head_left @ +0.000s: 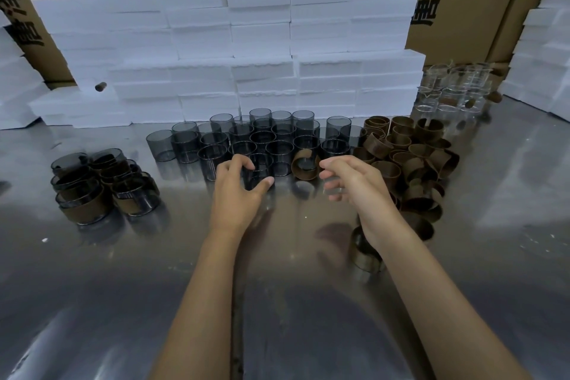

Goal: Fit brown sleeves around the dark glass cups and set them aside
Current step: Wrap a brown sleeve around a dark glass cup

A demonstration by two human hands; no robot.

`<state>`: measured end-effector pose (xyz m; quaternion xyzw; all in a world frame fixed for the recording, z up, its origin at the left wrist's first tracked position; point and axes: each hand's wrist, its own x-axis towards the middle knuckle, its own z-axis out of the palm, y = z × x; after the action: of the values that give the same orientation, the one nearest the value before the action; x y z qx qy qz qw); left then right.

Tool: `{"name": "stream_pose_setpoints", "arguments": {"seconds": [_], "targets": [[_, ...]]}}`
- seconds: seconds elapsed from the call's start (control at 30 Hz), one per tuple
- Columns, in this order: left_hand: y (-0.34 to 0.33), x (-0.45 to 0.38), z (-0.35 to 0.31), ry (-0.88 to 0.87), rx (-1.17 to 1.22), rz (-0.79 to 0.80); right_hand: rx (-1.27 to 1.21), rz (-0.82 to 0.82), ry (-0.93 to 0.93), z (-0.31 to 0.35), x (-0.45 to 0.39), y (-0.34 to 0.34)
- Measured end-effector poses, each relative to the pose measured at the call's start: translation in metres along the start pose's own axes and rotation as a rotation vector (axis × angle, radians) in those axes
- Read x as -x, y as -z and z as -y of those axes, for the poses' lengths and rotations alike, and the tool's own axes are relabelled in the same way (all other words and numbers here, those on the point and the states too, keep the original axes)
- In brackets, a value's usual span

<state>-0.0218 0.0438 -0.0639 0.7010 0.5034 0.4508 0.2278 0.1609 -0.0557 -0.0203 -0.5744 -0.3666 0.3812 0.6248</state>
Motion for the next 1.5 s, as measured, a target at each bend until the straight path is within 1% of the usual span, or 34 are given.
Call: {"name": "stream_pose_setpoints", "arguments": {"seconds": [0.07,0.13,0.17,0.23,0.3,0.33,0.4,0.47,0.53,0.57,0.67,0.77,0.87,1.1,1.13,1.2,1.27,1.3,1.37,1.43,1.5], "targets": [[-0.001,0.0,-0.001,-0.025,-0.013,-0.027,0.003,0.0,0.0,0.0,0.0,0.0],[-0.002,0.002,-0.008,-0.021,0.042,-0.048,0.006,-0.007,0.006,0.001,0.0,0.001],[-0.001,0.003,-0.013,0.012,0.137,-0.058,0.013,-0.014,0.017,0.0,0.001,0.001],[0.003,0.005,-0.025,0.128,0.461,-0.044,0.067,-0.049,0.08,0.0,0.002,-0.002],[0.006,0.007,-0.039,0.224,0.776,0.047,0.137,-0.065,0.168,0.0,0.004,-0.004],[0.005,0.009,-0.046,0.249,0.874,0.108,0.15,-0.042,0.193,0.001,0.005,-0.006],[-0.001,0.014,-0.06,0.267,1.002,0.258,0.137,0.065,0.185,0.002,0.008,-0.007],[-0.007,0.02,-0.07,0.269,1.07,0.396,0.119,0.168,0.149,0.001,0.009,-0.008],[-0.01,0.023,-0.073,0.266,1.067,0.446,0.054,0.208,0.128,0.001,0.01,-0.008],[-0.011,0.023,-0.073,0.265,1.057,0.445,0.04,0.196,0.133,0.001,0.01,-0.007],[-0.012,0.023,-0.071,0.264,1.032,0.43,0.13,0.116,0.166,-0.002,0.01,-0.008],[-0.01,0.024,-0.069,0.236,0.937,0.412,0.257,0.054,0.206,-0.003,0.011,-0.011],[-0.008,0.026,-0.069,0.233,0.853,0.421,0.293,0.003,0.253,-0.003,0.009,-0.008],[-0.008,0.026,-0.068,0.239,0.868,0.489,0.029,-0.045,0.236,0.004,0.008,-0.005],[-0.008,0.026,-0.068,0.249,0.862,0.505,-0.002,-0.035,0.206,0.006,0.008,-0.006],[-0.014,0.027,-0.07,0.28,0.824,0.513,-0.062,0.01,0.076,0.009,0.008,-0.01],[-0.024,0.027,-0.072,0.297,0.762,0.479,-0.163,0.118,-0.076,0.012,0.009,-0.013],[-0.027,0.027,-0.073,0.302,0.734,0.448,-0.212,0.185,-0.113,0.012,0.01,-0.012],[-0.028,0.029,-0.074,0.229,0.679,0.37,-0.262,0.277,-0.107,0.01,0.011,-0.01],[-0.026,0.031,-0.074,0.11,0.634,0.249,-0.271,0.29,-0.077,0.009,0.01,-0.008],[-0.023,0.033,-0.078,0.073,0.632,0.15,-0.219,0.236,-0.043,0.008,0.009,-0.011]]}}
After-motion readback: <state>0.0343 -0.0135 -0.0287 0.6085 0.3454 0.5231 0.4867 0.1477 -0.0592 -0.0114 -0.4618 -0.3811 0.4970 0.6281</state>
